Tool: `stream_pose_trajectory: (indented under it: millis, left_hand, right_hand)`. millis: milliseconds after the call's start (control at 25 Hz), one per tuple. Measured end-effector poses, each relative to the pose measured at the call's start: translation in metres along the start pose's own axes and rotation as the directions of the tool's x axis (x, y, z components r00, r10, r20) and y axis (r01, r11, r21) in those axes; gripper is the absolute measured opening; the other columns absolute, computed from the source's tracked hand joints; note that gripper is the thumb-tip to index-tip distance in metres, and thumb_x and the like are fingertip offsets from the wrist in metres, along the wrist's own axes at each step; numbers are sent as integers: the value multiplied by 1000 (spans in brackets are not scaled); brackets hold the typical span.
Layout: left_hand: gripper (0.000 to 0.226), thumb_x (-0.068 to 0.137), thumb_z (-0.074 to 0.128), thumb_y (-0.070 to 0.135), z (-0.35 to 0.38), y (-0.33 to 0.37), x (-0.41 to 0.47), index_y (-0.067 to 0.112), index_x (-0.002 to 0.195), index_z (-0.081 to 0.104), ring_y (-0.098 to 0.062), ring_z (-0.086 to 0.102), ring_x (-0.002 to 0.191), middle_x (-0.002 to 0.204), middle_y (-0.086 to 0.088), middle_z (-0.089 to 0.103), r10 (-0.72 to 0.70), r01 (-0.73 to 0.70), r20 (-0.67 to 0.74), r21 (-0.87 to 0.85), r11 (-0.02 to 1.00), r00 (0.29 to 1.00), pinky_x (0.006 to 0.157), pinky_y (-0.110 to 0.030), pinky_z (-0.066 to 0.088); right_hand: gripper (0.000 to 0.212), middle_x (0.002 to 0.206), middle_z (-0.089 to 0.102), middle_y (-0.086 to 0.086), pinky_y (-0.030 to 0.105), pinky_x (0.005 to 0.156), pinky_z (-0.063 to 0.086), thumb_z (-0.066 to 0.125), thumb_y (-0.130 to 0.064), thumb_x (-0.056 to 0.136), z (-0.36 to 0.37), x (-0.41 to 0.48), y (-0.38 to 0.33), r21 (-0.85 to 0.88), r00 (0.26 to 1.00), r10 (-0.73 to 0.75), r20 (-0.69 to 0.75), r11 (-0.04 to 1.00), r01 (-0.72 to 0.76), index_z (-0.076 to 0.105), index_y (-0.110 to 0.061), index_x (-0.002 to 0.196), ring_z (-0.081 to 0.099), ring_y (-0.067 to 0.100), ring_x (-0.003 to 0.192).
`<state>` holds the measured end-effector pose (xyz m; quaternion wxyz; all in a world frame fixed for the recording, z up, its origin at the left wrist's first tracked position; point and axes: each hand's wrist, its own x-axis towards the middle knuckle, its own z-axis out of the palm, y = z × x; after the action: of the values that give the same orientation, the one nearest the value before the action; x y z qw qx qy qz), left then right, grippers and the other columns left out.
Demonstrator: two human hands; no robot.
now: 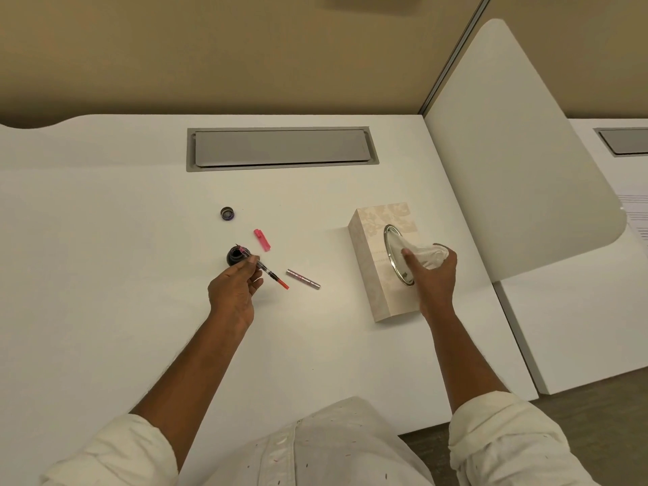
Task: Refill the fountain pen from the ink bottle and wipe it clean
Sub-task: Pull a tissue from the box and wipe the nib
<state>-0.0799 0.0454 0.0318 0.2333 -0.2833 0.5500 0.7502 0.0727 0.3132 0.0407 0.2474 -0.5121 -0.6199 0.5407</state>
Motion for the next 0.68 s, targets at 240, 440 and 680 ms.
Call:
stream_pose_trajectory:
  millis: [240, 440, 680]
  left_hand:
    - [7, 84, 58, -2, 41, -13, -26, 2, 83, 64, -15, 58, 74, 76, -8, 64, 25, -21, 168, -27, 999, 985, 76, -23, 50]
    - [6, 84, 59, -3, 90, -39, -56, -2, 85, 65, -18, 61, 73, 75, -10, 65, -47, 71, 275, -79, 994, 960, 81, -26, 54]
    - [6, 82, 62, -2, 144, -72, -79, -2, 87, 66, -18, 63, 74, 79, -10, 66, -138, 182, 336, -104, 978, 932, 83, -30, 55]
  right_hand:
    - [40, 101, 66, 12, 35, 86, 50, 78, -29, 74, -5, 4, 9, -340, 996, -65, -59, 939, 41, 60, -2, 98, 62, 25, 93]
    - [26, 76, 59, -3, 25, 72, 38, 76, -27, 77, -9, 4, 3, -372, 996, -89, -18, 925, 76, 53, -16, 76, 54, 17, 76]
    - [28, 86, 65, 9, 27, 71, 41, 71, -26, 81, -15, 16, 2, -401, 992, -78, 100, 909, 112, 60, -1, 85, 56, 21, 77]
